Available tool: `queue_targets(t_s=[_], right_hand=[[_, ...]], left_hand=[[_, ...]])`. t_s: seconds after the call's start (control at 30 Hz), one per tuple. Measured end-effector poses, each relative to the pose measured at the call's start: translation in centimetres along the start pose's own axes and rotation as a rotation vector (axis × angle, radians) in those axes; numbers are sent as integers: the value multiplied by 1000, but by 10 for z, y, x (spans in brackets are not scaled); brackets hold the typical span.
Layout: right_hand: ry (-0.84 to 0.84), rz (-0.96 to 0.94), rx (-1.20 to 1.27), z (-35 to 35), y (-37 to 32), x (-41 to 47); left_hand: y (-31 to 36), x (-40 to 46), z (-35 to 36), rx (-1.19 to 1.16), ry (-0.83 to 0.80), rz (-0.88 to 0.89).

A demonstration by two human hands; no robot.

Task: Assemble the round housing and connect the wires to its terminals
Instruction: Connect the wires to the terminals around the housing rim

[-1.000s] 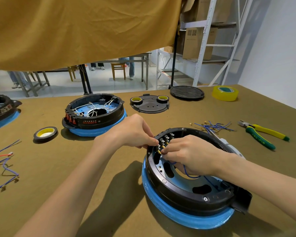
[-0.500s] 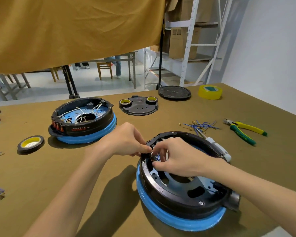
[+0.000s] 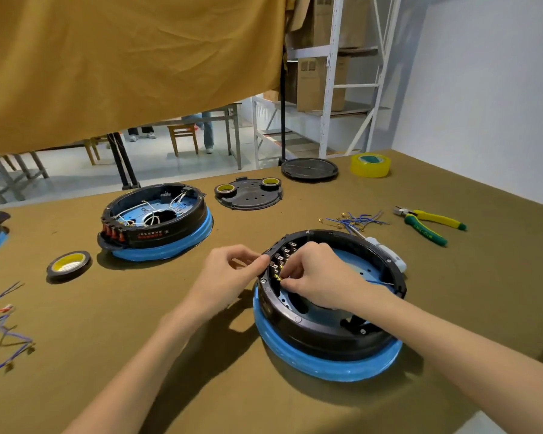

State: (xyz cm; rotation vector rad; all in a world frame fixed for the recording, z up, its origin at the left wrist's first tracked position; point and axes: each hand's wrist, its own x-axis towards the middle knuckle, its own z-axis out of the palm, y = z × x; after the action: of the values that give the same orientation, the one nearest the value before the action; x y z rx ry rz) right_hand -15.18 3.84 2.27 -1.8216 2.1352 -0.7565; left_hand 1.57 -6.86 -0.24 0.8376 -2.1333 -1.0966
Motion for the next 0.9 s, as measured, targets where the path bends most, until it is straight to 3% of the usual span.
queue_targets(t_s=[0.2, 0.9], right_hand=[[5, 13, 32, 4, 2, 2], [1, -5, 52, 9, -1, 11]], left_hand=[[-17, -20, 19, -201, 175, 28], [-22, -21, 17, -297, 142, -9]])
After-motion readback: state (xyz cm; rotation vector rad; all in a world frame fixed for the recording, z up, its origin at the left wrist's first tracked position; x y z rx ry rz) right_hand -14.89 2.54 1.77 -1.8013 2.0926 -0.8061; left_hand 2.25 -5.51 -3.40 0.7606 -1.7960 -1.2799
